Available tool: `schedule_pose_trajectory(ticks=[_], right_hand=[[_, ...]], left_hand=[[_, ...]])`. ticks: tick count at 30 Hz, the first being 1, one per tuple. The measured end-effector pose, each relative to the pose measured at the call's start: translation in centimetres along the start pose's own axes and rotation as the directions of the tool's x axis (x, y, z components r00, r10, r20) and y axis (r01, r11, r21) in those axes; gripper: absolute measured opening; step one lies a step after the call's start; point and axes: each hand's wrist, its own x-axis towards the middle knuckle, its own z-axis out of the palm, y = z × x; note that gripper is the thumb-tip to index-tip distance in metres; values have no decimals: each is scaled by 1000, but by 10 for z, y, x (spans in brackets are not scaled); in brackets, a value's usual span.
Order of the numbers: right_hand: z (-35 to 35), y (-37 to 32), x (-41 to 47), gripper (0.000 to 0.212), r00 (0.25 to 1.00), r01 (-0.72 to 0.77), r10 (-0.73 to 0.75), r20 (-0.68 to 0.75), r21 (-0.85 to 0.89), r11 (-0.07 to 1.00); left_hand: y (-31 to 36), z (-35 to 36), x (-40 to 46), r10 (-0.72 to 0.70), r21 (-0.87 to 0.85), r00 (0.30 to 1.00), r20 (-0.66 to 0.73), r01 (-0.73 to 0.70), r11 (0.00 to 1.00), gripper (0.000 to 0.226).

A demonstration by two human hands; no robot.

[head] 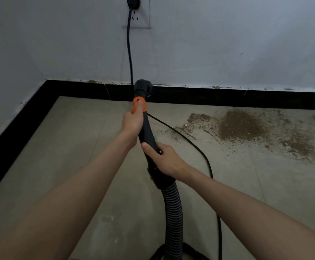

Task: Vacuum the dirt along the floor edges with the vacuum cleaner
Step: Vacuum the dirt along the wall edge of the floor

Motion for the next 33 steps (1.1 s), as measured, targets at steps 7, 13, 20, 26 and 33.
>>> schedule_pose_trajectory(ticks=[7,13,20,26,33], right_hand=[[32,-19,12,38,978,-4,12,206,-40,999],[28,-13,5,22,974,36,-51,220,68,997],[18,-7,10,26,979,-16,-31,200,228,974],[7,16,10,23,989,13,-22,147,67,998],[24,24,7,28,982,14,23,190,-190,982]], left_hand=[[-24,-64,26,-82,-62,980,-181,71,996,58],[-12,-93,51,177,173,948,-264,-134,976,40],[-13,-79,64,153,138,965,211,-184,973,26],[-35,-106,62,268,78,963,3,-267,960,23],[-74,-154,49,347,338,938,-9,-324,884,25]])
